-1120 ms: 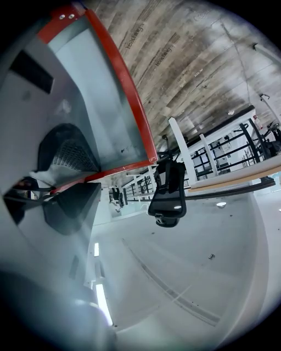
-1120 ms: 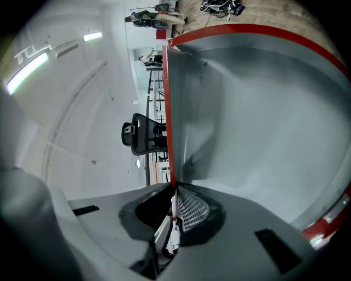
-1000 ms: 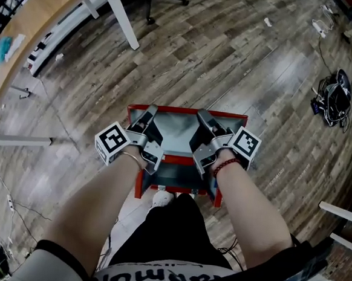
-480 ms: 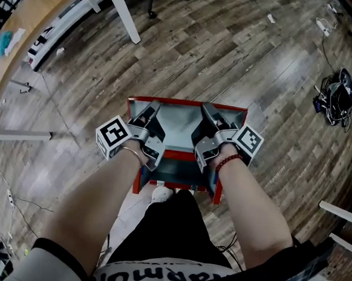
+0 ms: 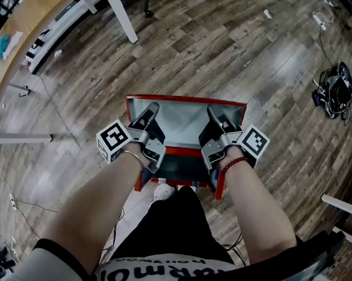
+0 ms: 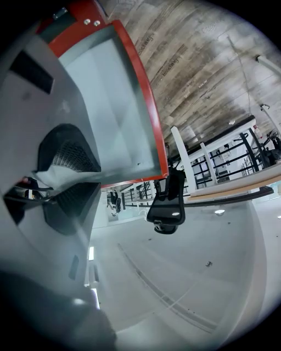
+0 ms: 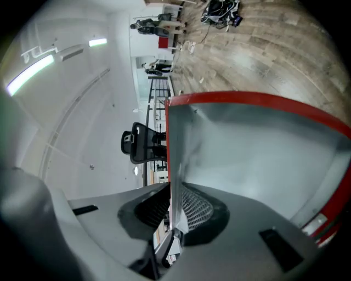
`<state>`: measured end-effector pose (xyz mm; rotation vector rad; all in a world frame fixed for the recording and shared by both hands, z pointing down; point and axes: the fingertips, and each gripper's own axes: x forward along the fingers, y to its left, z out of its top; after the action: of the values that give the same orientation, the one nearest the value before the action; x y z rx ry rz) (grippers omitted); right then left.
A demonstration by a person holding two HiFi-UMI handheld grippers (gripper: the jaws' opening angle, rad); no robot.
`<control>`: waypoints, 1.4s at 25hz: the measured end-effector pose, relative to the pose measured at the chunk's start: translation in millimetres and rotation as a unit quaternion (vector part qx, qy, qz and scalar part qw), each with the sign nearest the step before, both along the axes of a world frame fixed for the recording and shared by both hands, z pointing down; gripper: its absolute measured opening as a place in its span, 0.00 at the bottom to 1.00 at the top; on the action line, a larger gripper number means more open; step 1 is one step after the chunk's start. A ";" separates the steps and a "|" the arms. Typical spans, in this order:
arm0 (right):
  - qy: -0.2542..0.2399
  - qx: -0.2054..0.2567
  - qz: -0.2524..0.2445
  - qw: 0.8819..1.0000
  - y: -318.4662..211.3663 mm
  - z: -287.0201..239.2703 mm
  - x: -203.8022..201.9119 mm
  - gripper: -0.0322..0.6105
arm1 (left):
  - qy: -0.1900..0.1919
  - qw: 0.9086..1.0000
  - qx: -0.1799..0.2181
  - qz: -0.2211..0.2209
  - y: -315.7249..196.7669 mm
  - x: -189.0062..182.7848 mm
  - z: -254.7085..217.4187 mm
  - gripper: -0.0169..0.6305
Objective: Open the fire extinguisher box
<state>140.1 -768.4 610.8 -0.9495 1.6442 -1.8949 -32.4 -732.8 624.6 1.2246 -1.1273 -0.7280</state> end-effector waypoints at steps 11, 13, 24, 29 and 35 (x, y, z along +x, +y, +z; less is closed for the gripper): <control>-0.005 0.015 -0.020 1.000 52.9 -72.7 15.4 0.12 | 0.017 0.991 0.072 0.109 34.6 19.5 -95.7 0.09; -0.004 0.048 -0.059 0.997 64.2 -100.5 10.8 0.12 | 0.013 0.981 0.107 0.160 43.2 31.7 -136.3 0.09; 0.215 0.370 -0.167 0.888 123.9 -318.9 -7.8 0.12 | -0.214 0.873 0.341 0.274 70.9 63.4 -315.8 0.09; 0.366 0.410 -0.136 0.824 140.0 -357.7 25.3 0.12 | -0.316 0.866 0.330 0.201 77.0 62.1 -358.7 0.09; 0.421 0.442 -0.128 0.782 157.3 -386.7 36.1 0.12 | -0.374 0.817 0.371 0.233 97.7 74.0 -392.9 0.09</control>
<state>176.2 -611.1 224.0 -1.2078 2.8768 -0.5000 41.6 -635.1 231.7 2.5068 -1.0888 -0.2740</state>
